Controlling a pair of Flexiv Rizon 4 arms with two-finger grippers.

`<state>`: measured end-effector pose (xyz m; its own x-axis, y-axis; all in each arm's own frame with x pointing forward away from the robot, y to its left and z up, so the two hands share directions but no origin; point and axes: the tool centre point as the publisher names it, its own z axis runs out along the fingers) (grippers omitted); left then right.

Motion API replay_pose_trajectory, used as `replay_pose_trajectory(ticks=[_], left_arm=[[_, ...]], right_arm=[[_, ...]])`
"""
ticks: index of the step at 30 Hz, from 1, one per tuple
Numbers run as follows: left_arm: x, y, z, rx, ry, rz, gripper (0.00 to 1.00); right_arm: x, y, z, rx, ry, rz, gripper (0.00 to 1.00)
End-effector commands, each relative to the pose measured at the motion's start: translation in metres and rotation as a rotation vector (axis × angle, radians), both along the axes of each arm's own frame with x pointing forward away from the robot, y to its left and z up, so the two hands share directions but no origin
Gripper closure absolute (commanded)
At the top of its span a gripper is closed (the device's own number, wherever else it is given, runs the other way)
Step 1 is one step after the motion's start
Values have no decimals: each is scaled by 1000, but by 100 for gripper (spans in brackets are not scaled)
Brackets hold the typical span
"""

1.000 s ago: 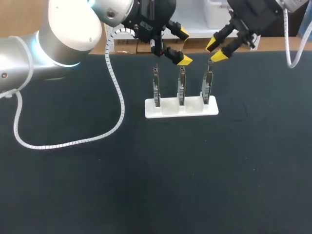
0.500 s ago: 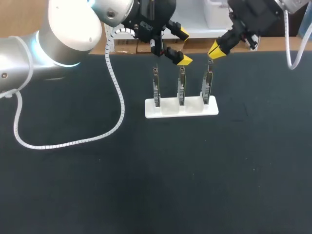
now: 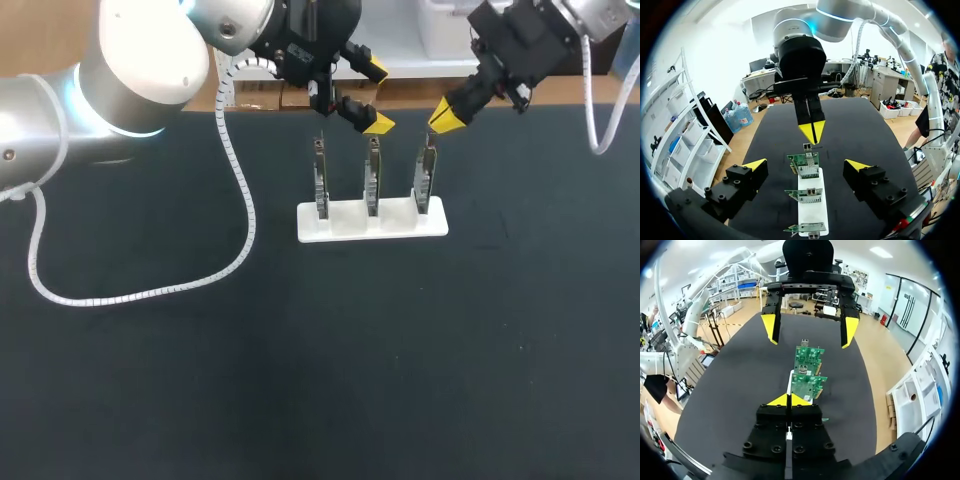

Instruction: Pick up the optical module with the left hand, and insert it into the network port with the right hand.

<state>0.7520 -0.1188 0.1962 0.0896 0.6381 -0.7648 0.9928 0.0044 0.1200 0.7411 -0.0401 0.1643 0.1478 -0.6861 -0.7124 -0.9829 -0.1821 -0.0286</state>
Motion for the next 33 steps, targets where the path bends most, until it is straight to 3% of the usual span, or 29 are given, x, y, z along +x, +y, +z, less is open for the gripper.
replay_pose_trajectory(ticks=[1, 11, 33], left_arm=[[1, -1, 2, 9, 5, 0, 0], [1, -1, 2, 9, 5, 0, 0], [1, -1, 2, 9, 5, 0, 0]], right_arm=[[4, 1, 7, -10, -9, 5, 100], [13, 3, 4, -18, -1, 16, 100], [7, 4, -18, 4, 43, -7, 100]])
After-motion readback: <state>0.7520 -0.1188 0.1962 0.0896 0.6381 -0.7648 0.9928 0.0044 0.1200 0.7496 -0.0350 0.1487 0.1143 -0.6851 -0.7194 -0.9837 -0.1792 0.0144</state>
